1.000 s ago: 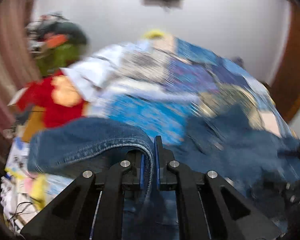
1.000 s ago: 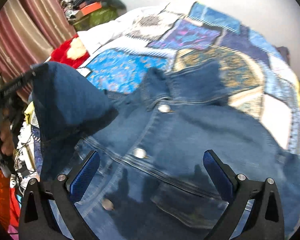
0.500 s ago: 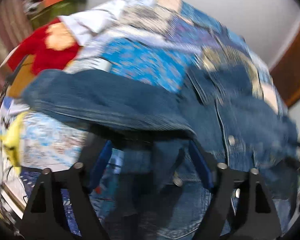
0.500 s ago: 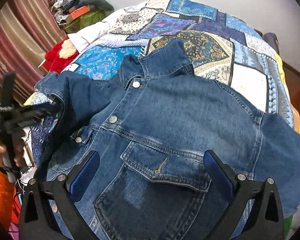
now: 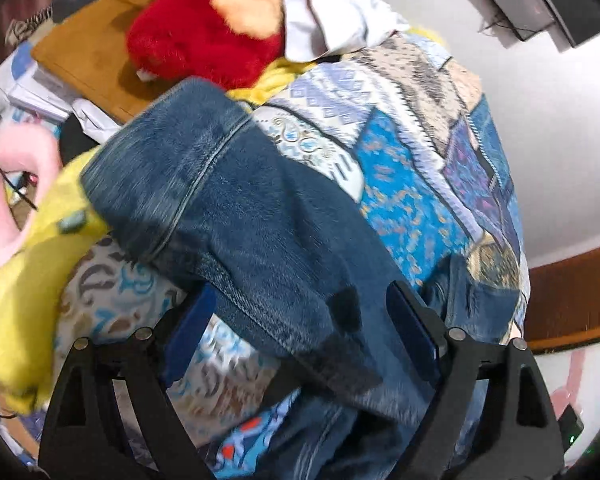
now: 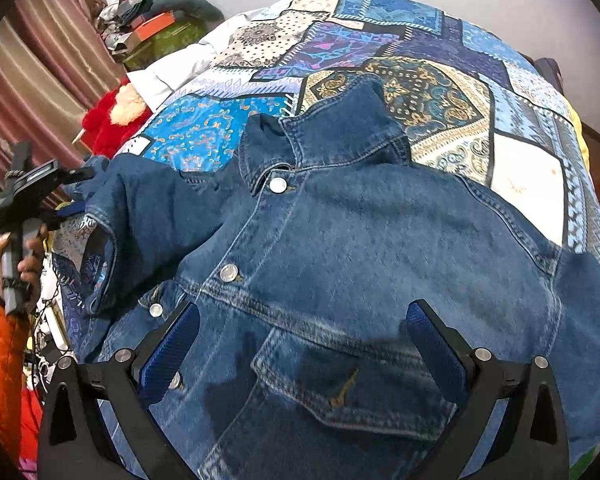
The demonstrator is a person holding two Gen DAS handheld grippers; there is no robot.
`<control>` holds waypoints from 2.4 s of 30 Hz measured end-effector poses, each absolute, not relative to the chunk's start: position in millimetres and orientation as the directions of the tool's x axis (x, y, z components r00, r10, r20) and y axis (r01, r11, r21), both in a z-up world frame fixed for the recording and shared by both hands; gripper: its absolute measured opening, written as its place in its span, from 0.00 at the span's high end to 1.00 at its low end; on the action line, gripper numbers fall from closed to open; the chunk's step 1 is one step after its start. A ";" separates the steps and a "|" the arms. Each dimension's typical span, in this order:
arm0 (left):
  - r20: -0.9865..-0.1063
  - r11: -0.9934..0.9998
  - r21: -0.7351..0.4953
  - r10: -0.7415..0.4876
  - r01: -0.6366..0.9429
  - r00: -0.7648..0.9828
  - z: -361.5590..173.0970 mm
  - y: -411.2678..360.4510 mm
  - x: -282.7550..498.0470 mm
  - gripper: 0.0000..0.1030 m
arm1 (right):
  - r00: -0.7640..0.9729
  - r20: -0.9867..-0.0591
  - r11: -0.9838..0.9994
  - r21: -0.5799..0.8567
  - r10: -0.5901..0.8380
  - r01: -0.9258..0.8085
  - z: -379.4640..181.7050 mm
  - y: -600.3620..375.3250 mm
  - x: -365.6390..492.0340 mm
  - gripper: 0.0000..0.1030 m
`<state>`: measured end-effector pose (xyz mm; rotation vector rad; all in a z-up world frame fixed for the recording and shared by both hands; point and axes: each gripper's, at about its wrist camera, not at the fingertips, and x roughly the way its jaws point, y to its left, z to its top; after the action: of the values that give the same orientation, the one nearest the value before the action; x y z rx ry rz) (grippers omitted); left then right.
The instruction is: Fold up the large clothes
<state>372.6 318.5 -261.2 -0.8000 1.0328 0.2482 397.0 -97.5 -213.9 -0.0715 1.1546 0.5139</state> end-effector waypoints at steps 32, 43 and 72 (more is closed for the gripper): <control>-0.777 0.961 0.022 -0.157 0.275 0.610 -152.7 -59.9 391.2 0.91 | 0.490 -0.810 0.946 0.259 0.323 -0.195 -152.3 -260.2 358.2 0.00; -0.845 0.881 0.115 -0.156 0.458 0.511 -200.4 -105.7 327.9 0.33 | 0.468 -0.838 0.959 0.222 0.280 -0.175 -158.2 -281.4 331.1 0.00; -0.916 0.988 0.090 0.133 -0.129 0.378 -312.7 159.2 339.9 0.09 | 0.425 -0.905 0.853 -0.242 -0.026 -0.463 -239.4 -115.7 407.1 0.00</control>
<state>339.9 159.2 -312.7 0.0039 1.1712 0.1670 407.1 -115.7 -239.4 -0.5028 1.1092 0.2876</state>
